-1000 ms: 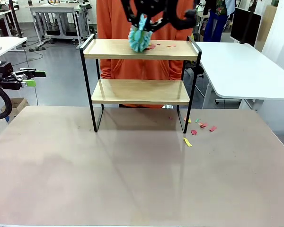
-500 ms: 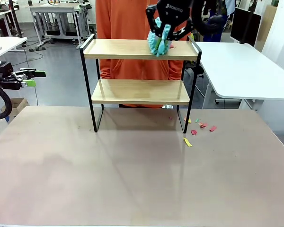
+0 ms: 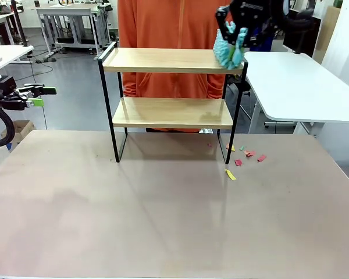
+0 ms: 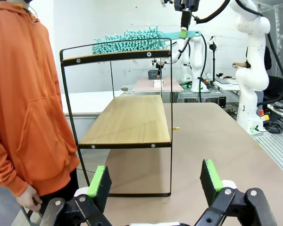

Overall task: Clean the shelf.
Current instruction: Clean the specific section of the Shelf indicated by the human with the Duster.

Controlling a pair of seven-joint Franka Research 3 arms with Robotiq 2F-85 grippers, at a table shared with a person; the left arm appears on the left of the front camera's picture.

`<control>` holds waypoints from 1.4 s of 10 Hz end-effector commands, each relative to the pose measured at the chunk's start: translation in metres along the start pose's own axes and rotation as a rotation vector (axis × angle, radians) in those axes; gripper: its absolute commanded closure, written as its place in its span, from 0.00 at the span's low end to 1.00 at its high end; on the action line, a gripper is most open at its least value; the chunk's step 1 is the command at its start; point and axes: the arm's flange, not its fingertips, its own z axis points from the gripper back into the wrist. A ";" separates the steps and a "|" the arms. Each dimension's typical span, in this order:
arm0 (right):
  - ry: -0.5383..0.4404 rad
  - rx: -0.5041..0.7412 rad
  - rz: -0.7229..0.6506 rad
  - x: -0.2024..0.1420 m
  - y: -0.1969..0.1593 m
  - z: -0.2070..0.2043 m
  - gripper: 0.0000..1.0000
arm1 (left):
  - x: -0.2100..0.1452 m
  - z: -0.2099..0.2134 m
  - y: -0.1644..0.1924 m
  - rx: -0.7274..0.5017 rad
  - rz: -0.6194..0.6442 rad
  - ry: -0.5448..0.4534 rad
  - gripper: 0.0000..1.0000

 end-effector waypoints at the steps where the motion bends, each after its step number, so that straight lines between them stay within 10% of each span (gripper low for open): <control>1: -0.081 -0.075 0.003 -0.006 -0.027 0.010 0.87 | 0.003 -0.001 -0.001 0.002 -0.016 0.003 0.00; 10: -0.133 -0.062 0.046 -0.018 -0.026 0.044 0.87 | 0.003 -0.001 -0.001 0.002 -0.016 0.003 0.00; 14: -0.175 0.118 0.320 -0.033 -0.055 0.084 0.87 | 0.003 -0.001 -0.001 0.002 -0.016 0.003 0.00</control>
